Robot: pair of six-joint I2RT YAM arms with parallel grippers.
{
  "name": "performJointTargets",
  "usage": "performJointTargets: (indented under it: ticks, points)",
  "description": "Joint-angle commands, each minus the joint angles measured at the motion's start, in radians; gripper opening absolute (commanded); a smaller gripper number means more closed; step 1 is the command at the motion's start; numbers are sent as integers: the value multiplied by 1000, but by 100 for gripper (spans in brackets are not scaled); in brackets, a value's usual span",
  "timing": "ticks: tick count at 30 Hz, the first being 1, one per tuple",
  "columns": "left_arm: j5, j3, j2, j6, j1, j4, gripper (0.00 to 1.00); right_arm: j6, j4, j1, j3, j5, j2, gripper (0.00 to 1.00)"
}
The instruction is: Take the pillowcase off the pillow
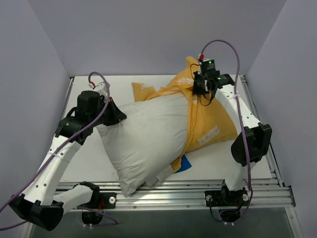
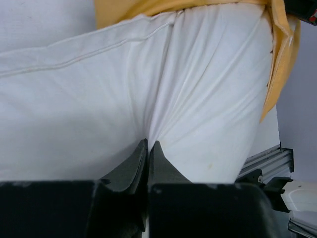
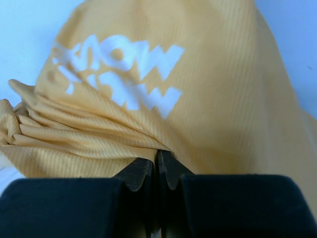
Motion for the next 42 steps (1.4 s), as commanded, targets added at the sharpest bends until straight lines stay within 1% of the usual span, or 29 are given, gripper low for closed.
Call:
performJointTargets:
  ticks: [1,3,4,6,7,9,10,11,12,13,15,16,17,18,19,20,21,22,24,25,26,27,29,30,32,33,37,40,42]
  points:
    - [-185,33,-127,49,66,-330,2,10,11,-233,-40,302,-56,0]
    - [-224,-6,-176,42,70,-353,2,4,28,-234,-43,250,-49,0]
    - [-256,-17,-190,37,71,-353,2,-2,60,-221,-48,143,-44,0]
    - [-275,-39,-208,39,76,-329,2,-2,109,-187,-66,43,-45,0]
    - [-279,-45,-204,48,76,-315,2,-7,160,-164,-77,-50,-52,0]
    - [-276,-30,-172,77,77,-248,2,-5,197,-89,-97,-100,-53,0]
    - [-284,11,-155,101,77,-228,2,2,224,-70,-99,-120,-49,0]
    - [-290,42,-108,118,77,-191,2,27,240,-44,-100,-181,-46,0]
    - [-292,77,-81,134,77,-176,5,42,252,-35,-97,-207,-41,2]
    - [-290,157,-57,160,77,-154,24,54,267,-29,-93,-224,-36,10]
    - [-269,240,18,180,77,-148,44,58,266,-9,-56,-240,-32,24]
    - [-259,280,38,184,76,-151,65,53,251,-6,-41,-241,-30,38]
    - [-243,343,64,184,76,-154,75,41,237,-3,-24,-243,-32,44]
    - [-208,364,74,184,74,-154,83,33,211,-1,2,-238,-42,50]
    - [-192,378,79,180,70,-154,90,26,202,0,9,-234,-53,59]
    - [-177,385,77,180,59,-156,97,19,194,0,9,-226,-68,62]
    - [-167,380,72,180,48,-154,98,9,189,-1,4,-206,-108,64]
    - [-161,369,66,181,33,-149,96,6,185,-3,-17,-201,-130,67]
    - [-161,313,36,183,-39,-130,94,-5,182,-4,-54,-191,-182,71]
    - [-173,287,22,183,-70,-93,94,-7,180,-3,-103,-171,-241,75]
    - [-181,264,-1,181,-141,-71,94,-8,177,-4,-131,-160,-275,77]
    - [-187,222,-10,183,-180,-47,94,-10,166,-4,-157,-148,-338,79]
    - [-227,188,-13,198,-252,15,94,-11,157,-9,-239,-116,-401,83]
    - [-250,176,-9,206,-327,34,94,-11,151,-9,-269,-106,-430,84]
    - [-317,152,29,259,-401,81,94,-4,151,-9,-359,-108,-521,86]
    - [-342,150,49,279,-465,94,94,-4,151,-9,-387,-120,-570,86]
    - [-411,158,149,354,-550,142,94,-36,99,-1,-484,-137,-654,89]
    - [-451,132,219,359,-561,157,94,-47,93,5,-545,-212,-700,89]
    - [-457,119,243,345,-564,151,94,-16,120,22,-603,-264,-729,89]
